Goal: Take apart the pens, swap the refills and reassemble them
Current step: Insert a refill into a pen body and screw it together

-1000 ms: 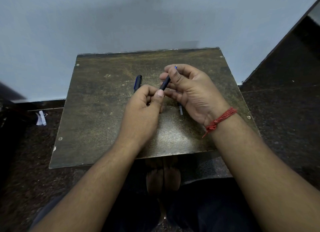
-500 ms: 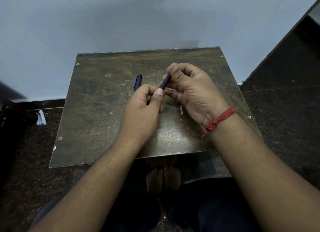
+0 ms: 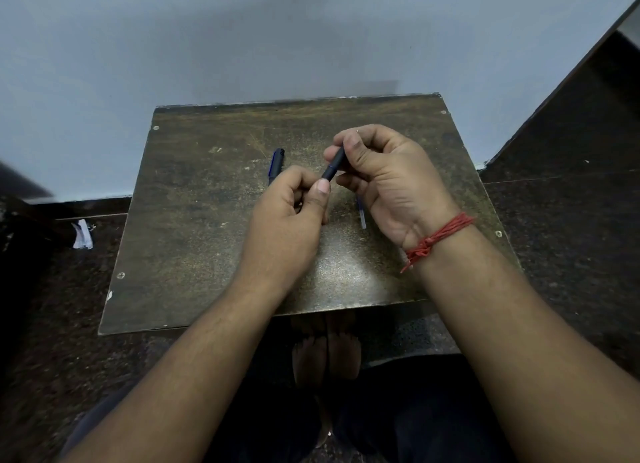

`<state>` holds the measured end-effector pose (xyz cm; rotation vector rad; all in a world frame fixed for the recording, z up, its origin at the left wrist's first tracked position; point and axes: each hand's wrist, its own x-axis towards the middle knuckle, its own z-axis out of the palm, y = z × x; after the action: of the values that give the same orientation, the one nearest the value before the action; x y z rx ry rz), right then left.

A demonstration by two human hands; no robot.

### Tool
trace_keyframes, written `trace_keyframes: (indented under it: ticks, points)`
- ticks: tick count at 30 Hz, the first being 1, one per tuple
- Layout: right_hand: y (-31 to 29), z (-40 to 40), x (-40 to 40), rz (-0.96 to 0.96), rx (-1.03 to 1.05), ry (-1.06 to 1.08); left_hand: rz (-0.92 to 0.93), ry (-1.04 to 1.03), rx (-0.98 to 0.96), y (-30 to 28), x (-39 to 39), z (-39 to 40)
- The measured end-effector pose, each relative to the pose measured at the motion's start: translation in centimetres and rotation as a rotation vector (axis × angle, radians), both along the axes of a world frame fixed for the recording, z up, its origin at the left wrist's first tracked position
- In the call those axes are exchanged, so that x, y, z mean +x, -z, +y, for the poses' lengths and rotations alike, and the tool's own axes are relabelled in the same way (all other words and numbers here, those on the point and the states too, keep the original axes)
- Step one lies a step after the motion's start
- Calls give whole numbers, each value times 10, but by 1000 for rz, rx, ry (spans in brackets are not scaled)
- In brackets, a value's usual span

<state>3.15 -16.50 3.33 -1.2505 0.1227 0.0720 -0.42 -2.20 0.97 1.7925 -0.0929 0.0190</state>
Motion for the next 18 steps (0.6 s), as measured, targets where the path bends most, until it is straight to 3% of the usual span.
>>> trace_keyframes:
  ticks: [14, 16, 18]
  points:
    - [-3, 9, -2, -25, -10, 40, -104, -91, 82, -1, 1, 0]
    - [-3, 2, 0, -75, -97, 42, -91, -102, 75, 0, 2, 0]
    - [-3, -13, 5, -139, -343, 142, -56, -115, 60, 0, 3, 1]
